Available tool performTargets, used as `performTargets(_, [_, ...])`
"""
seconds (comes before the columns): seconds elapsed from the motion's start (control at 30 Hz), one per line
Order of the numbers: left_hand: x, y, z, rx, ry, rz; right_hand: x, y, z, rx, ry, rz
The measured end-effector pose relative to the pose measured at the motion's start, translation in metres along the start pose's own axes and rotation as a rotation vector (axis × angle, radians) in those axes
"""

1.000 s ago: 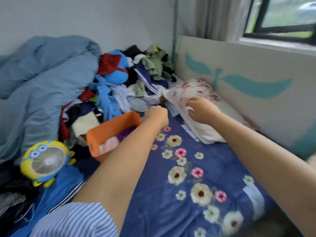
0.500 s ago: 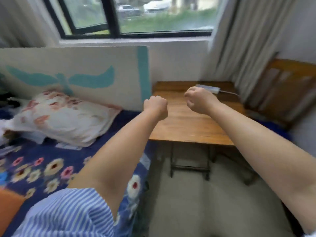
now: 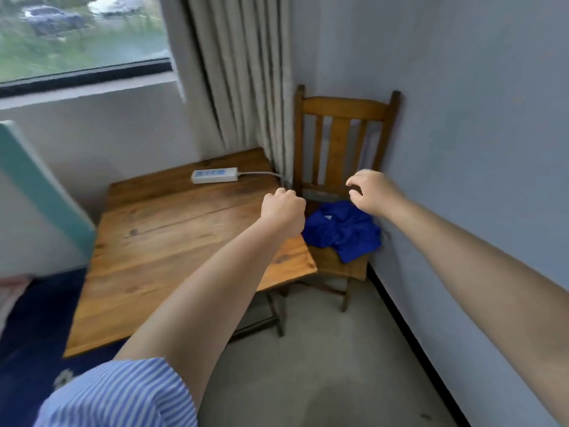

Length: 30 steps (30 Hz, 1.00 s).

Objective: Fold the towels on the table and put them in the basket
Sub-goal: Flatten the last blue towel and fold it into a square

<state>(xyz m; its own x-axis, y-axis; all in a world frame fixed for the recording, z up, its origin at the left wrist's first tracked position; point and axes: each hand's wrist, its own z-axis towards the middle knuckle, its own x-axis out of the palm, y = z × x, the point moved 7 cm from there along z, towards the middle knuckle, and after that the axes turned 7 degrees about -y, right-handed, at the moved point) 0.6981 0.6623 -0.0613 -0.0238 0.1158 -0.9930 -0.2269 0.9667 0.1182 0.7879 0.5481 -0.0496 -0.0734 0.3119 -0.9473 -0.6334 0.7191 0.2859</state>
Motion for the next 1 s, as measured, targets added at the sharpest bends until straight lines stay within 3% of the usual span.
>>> performTargets(0.17, [0.046, -0.030, 0.085, 0.060, 0.086, -0.021, 0.034, -0.087, 0.032, 0.148, 0.083, -0.023])
performTargets(0.57, [0.185, -0.043, 0.279, 0.193, 0.333, -0.039, 0.156, -0.211, 0.134, 0.365, 0.254, -0.008])
performTargets(0.8, [0.284, -0.049, 0.323, 0.167, 0.539, -0.122, 0.250, -0.256, 0.149, 0.423, 0.386, 0.018])
performTargets(1.0, [0.385, -0.065, 0.332, 0.086, 0.665, -0.202, 0.341, -0.279, 0.154, 0.398, 0.490, -0.119])
